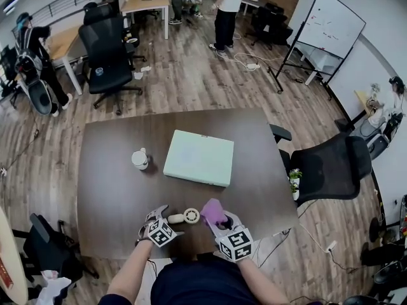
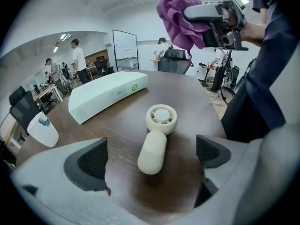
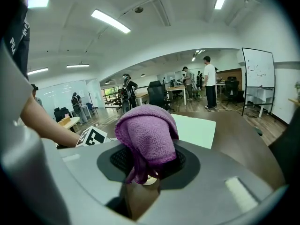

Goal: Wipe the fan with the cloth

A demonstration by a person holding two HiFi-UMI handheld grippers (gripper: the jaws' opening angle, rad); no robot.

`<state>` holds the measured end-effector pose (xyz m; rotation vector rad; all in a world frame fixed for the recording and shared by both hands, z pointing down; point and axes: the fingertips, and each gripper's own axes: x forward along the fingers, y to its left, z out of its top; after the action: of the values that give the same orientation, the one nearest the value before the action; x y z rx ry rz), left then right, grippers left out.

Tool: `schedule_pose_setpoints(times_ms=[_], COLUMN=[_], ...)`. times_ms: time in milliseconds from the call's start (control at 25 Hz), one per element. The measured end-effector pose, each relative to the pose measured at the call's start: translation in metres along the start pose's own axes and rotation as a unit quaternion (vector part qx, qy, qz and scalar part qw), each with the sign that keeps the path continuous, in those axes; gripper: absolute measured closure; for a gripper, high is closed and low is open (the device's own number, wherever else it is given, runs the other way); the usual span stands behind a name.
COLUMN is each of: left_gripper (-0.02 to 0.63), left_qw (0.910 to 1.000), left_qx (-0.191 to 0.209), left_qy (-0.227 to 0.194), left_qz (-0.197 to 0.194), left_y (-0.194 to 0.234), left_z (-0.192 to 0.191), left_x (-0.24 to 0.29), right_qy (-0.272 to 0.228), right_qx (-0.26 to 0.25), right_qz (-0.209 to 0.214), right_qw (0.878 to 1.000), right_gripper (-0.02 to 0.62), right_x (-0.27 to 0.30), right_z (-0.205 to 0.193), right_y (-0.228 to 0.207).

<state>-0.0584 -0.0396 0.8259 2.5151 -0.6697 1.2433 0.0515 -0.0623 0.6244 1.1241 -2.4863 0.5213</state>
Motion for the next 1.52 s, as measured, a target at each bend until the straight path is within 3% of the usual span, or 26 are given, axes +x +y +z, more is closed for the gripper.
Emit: schedule_pose_setpoints(times_ms=[480, 680, 1120, 1520], left_gripper=[0.093, 0.230, 0.283, 0.349], left_qw=[0.9987, 0.9992, 0.9984, 0.9984], left_qx=[0.039, 0.029, 0.017, 0.019], left_qy=[0.019, 0.022, 0.027, 0.019], left_qz=[-0.026, -0.015, -0.046, -0.050], left_y=[-0.004, 0.002, -0.003, 0.000], left_z=[-0.017, -0.023, -0.030, -0.027], left_x=[0.017, 0.021, 0.028, 0.028], right_qy=[0.009, 0.018, 0.033, 0.044], right_qx=[0.001, 0.002, 0.020, 0.033], right_qz=[-0.010, -0.015, -0.012, -0.007], right_qw=[1.000, 1.000, 0.999, 0.998], right_gripper=[0.456, 0.456, 0.456, 0.456], right_x=[-0.002, -0.001, 0.005, 0.010], right_z=[-0.009, -0.015, -0.023, -0.030], right_y=[-0.003, -0.003, -0.004, -0.002])
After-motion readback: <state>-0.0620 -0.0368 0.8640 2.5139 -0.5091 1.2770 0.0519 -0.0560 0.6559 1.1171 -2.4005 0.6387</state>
